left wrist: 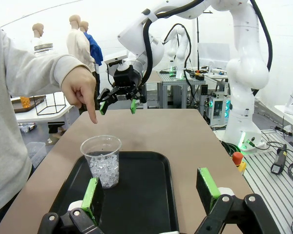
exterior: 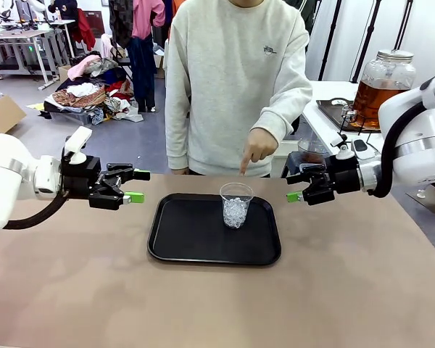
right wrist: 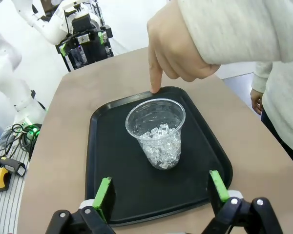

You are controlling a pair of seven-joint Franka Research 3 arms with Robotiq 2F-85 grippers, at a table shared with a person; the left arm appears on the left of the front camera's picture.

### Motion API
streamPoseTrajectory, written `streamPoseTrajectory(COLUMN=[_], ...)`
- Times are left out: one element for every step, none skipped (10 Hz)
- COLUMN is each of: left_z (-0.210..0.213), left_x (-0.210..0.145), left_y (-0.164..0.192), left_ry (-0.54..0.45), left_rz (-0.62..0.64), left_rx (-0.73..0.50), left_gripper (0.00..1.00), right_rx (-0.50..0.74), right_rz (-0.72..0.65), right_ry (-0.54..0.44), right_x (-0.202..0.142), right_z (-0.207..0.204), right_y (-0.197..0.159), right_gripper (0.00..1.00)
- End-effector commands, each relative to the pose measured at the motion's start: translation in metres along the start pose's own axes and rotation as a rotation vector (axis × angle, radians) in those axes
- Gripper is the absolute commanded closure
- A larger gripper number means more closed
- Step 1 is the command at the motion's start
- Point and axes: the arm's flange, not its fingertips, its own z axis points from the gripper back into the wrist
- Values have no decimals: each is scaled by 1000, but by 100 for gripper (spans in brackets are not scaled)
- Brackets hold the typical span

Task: Pour the drink into the iced cup.
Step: Pick up the iced cup indicated by the human and present it to them.

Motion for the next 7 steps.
streamPoseTrajectory(left_z=[0, 0, 0, 0, 0, 0, 0], left_x=[1, 1, 1, 1, 1, 1, 1], left_y=[-2, -2, -2, -2, -2, -2, -2], left_ry=[-4, -4, -4, -4, -4, -4, -4], left_rz=[-10, -10, -10, -10, -10, -10, -10], left_rx=[3, 3, 3, 3, 3, 3, 3], left_gripper=[0, 0, 0, 0, 0, 0, 0], right_rx=[0, 4, 3, 10, 31, 43, 61], right_rz=[0, 58, 99, 129, 164, 193, 213], right_ry=[0, -20, -37, -39, -48, -55, -51], right_x=[0, -3, -8, -13, -19, -25, -31], right_z=[0, -7, -13, -19, -26, -33, -42], right_y=[0, -9, -16, -21, -26, -31, -36], right_gripper=[0, 0, 0, 0, 0, 0, 0])
